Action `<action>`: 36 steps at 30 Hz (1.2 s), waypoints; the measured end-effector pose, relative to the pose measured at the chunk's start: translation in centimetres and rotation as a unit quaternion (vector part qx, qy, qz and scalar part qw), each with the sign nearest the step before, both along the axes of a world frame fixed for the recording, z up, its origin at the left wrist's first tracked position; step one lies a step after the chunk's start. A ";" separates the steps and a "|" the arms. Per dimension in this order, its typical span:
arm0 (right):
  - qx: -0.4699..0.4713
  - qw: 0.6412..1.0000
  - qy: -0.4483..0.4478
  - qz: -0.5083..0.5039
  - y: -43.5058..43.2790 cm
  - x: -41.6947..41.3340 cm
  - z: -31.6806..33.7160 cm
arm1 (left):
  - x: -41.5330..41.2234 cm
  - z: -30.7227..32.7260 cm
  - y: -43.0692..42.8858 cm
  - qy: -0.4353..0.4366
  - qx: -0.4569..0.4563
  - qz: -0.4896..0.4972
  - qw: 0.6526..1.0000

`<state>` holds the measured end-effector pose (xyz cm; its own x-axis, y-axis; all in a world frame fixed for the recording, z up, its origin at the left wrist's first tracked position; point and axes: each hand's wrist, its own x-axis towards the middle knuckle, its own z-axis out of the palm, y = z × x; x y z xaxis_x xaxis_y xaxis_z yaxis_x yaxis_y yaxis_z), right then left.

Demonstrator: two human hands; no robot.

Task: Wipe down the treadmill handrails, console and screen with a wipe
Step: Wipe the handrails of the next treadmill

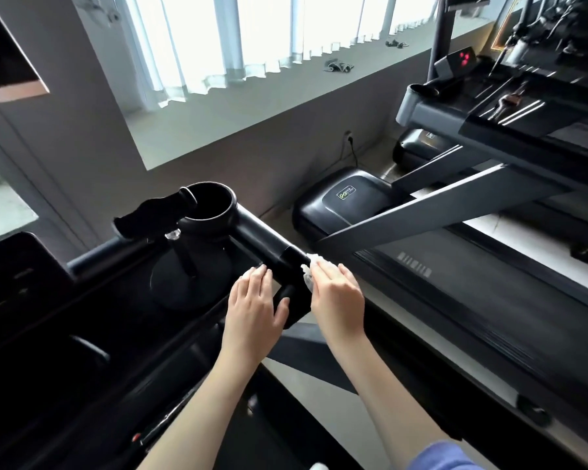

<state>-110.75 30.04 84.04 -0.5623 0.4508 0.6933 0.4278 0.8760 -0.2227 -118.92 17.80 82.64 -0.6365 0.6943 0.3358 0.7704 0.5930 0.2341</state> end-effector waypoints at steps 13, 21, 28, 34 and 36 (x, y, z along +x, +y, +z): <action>-0.010 1.000 -0.008 0.015 0.7 2.0 -0.8 | -0.2 1.4 3.7 0.004 0.061 -0.068 0.996; -0.006 0.999 -0.031 -0.031 0.0 5.8 -0.9 | -0.3 0.5 4.1 -0.001 0.065 -0.093 0.994; -0.049 0.996 -0.055 -0.050 0.3 3.3 -0.3 | -0.3 0.5 4.1 -0.020 0.061 -0.099 0.993; 0.027 0.990 -0.067 -0.125 -0.8 6.3 -1.9 | -0.3 0.5 4.2 -0.015 0.064 -0.103 0.993; 0.035 0.987 -0.070 -0.137 -0.6 4.1 -1.9 | -0.4 0.4 4.2 -0.011 0.067 -0.105 0.992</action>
<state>-106.65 29.39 82.16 -0.5183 0.5535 0.6519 0.6733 0.7341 -0.0879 -119.30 22.00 83.07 -0.4910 0.7626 0.4211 0.8673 0.3825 0.3186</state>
